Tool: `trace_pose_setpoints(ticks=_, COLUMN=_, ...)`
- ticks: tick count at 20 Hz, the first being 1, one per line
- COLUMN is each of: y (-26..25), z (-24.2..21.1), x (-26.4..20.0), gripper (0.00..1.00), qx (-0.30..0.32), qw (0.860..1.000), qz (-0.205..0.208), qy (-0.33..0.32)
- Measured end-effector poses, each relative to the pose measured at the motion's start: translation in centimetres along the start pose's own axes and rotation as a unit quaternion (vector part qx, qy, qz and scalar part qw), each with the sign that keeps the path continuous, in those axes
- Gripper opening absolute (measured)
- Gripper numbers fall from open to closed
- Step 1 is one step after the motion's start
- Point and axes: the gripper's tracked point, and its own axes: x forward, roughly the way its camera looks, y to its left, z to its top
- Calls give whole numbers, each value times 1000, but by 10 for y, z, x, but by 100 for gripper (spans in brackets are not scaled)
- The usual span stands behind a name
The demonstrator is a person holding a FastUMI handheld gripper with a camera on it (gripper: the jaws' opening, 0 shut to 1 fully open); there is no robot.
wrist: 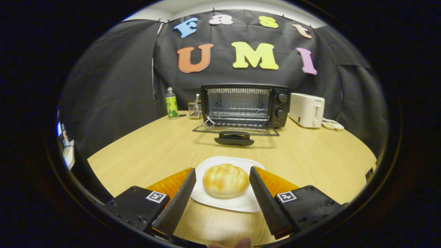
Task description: Open the toaster oven, put the food inside, and close the toaster oven door.
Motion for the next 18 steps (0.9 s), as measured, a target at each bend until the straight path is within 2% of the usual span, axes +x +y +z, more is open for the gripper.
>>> trace_pose_setpoints(ticks=9, y=-3, z=-18, x=12, gripper=98, qx=38, qw=999, qz=-7, qy=31)
trace_pose_setpoints(ticks=14, y=-4, z=-16, x=13, gripper=80, qx=53, qw=998, qz=1, qy=29)
trace_pose_setpoints(ticks=18, y=-2, z=-10, x=9, gripper=57, qx=105, qw=994, qz=13, qy=25)
